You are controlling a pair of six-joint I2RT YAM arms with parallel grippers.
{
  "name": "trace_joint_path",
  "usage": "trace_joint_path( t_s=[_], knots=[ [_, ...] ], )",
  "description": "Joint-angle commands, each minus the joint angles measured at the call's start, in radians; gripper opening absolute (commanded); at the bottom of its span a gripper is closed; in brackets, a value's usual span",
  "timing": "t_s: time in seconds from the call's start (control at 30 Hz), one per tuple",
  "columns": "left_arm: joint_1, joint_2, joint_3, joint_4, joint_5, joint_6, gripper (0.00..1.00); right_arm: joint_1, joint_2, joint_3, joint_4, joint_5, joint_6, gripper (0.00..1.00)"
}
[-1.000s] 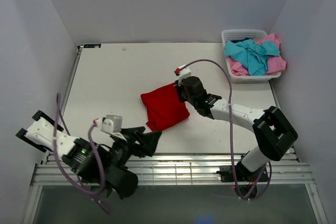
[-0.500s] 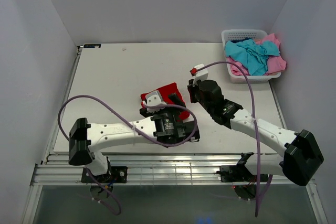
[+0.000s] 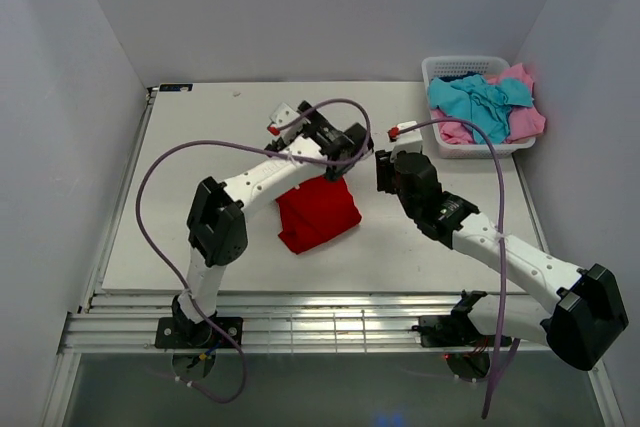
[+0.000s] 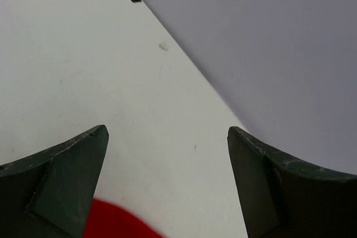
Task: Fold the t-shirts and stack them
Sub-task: Fold the tshirt, then neatly place the folded tshirt to the corner
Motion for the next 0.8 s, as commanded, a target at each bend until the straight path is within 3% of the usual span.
trace_joint_path(
  t_s=[0.0,0.2,0.33,0.47,0.6,0.63,0.67,0.7,0.73,0.77],
  knots=[
    [0.183,0.075,0.147,0.013,-0.095,-0.047,0.98,0.061,-0.034,0.001,-0.012,-0.088,-0.019,0.57],
    [0.315,0.106,0.201,0.006,-0.095,-0.164,0.98,0.059,-0.037,0.010,-0.048,-0.064,-0.033,0.58],
    [0.378,0.177,0.339,0.005,-0.092,-0.045,0.98,0.059,-0.033,0.032,-0.061,-0.042,-0.053,0.58],
    [0.413,0.294,0.574,0.003,-0.087,0.095,0.98,0.061,-0.037,0.047,-0.072,-0.039,-0.059,0.58],
    [0.453,0.313,0.577,0.013,-0.085,0.133,0.98,0.059,-0.051,0.049,-0.080,-0.021,-0.061,0.58],
    [0.464,0.319,0.588,0.093,-0.084,0.214,0.98,0.059,-0.052,0.050,-0.083,-0.016,-0.062,0.58],
    [0.470,0.330,0.592,0.159,-0.078,0.435,0.98,0.059,-0.054,0.052,-0.086,-0.010,-0.062,0.58],
    [0.486,0.337,0.594,0.386,-0.064,0.614,0.98,0.061,-0.054,0.052,-0.089,-0.005,-0.064,0.58],
    [0.502,0.345,0.589,0.659,0.004,0.948,0.98,0.061,-0.054,0.053,-0.089,-0.007,-0.065,0.59],
    [0.549,0.343,0.500,1.088,0.265,1.539,0.78,0.061,-0.051,0.053,-0.089,-0.007,-0.065,0.59]
  ],
)
